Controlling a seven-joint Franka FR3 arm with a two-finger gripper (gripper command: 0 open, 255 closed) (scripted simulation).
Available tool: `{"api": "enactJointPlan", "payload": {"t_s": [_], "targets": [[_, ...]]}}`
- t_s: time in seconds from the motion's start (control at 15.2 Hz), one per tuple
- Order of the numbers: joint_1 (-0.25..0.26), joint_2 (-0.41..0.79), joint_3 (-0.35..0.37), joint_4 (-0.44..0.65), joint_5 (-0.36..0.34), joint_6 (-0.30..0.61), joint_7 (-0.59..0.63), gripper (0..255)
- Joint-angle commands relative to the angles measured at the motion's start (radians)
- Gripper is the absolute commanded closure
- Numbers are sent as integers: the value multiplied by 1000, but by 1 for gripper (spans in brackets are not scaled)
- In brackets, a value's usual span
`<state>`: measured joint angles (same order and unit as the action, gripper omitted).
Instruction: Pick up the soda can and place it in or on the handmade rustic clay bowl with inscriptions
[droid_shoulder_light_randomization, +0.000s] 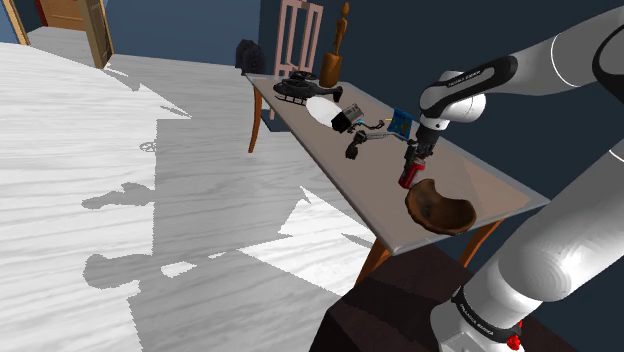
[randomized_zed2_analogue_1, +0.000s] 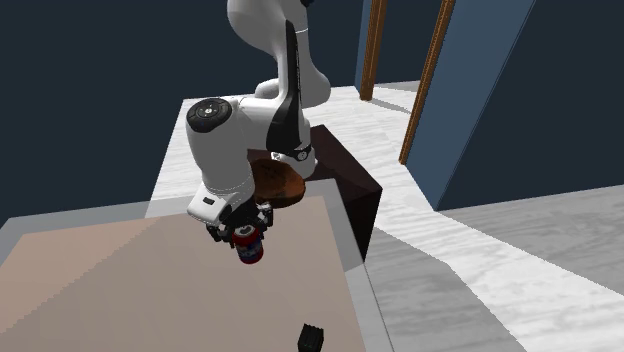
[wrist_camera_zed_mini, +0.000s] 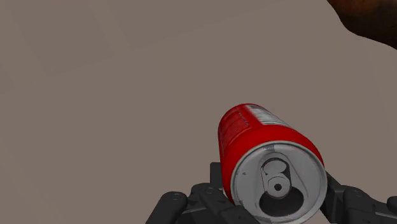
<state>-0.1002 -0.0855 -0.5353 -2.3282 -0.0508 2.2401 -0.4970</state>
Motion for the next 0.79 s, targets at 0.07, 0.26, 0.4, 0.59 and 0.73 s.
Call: {"api": "enactJointPlan", "payload": {"t_s": [0.07, 0.26, 0.4, 0.59, 0.73], "targets": [[0, 0, 0, 0, 0, 0, 0, 255], [0, 0, 0, 0, 0, 0, 0, 255], [0, 0, 0, 0, 0, 0, 0, 255], [-1, -25, 4, 19, -14, -42, 11, 255], [-1, -41, 7, 33, -22, -70, 17, 255]]}}
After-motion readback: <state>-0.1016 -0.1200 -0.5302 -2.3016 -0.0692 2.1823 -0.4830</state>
